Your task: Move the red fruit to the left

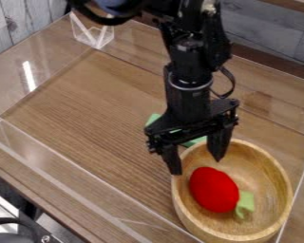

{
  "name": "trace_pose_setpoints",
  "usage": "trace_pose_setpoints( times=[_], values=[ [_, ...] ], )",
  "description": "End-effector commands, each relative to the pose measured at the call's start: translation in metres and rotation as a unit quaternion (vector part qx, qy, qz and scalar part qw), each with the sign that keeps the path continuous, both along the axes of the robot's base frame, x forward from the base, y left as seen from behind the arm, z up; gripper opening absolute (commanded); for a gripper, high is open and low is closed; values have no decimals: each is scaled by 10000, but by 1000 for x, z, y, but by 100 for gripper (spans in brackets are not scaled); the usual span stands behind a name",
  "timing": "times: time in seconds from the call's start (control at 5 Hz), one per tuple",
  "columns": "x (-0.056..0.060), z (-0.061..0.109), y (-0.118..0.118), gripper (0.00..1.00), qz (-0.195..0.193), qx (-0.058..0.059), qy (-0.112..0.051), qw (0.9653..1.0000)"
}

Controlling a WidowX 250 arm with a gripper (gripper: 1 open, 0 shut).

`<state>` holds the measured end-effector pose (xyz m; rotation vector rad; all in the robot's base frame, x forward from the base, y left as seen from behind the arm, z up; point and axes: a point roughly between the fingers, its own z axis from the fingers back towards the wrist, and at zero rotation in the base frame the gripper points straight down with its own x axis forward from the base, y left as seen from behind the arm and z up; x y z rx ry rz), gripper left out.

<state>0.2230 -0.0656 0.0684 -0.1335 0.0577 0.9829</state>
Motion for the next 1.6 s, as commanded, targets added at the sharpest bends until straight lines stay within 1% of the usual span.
trace_pose_setpoints(
  times=[0.0,0.2,0.4,0.6,0.8,1.0,1.2,1.4],
  values=[
    [8,7,-11,100,88,-46,-226,9997],
    [9,4,-21,100,97,-39,-220,9997],
    [2,7,-30,100,143,-24,-254,9996],
    [-5,10,-34,100,56,-16,-300,9995],
    [-10,16,-29,100,246,0,-327,9992],
    [-13,19,-23,100,479,33,-325,9983],
    [-11,7,-24,100,763,69,-302,9966],
    [-9,-4,-26,100,968,117,-296,9948]
  ],
)
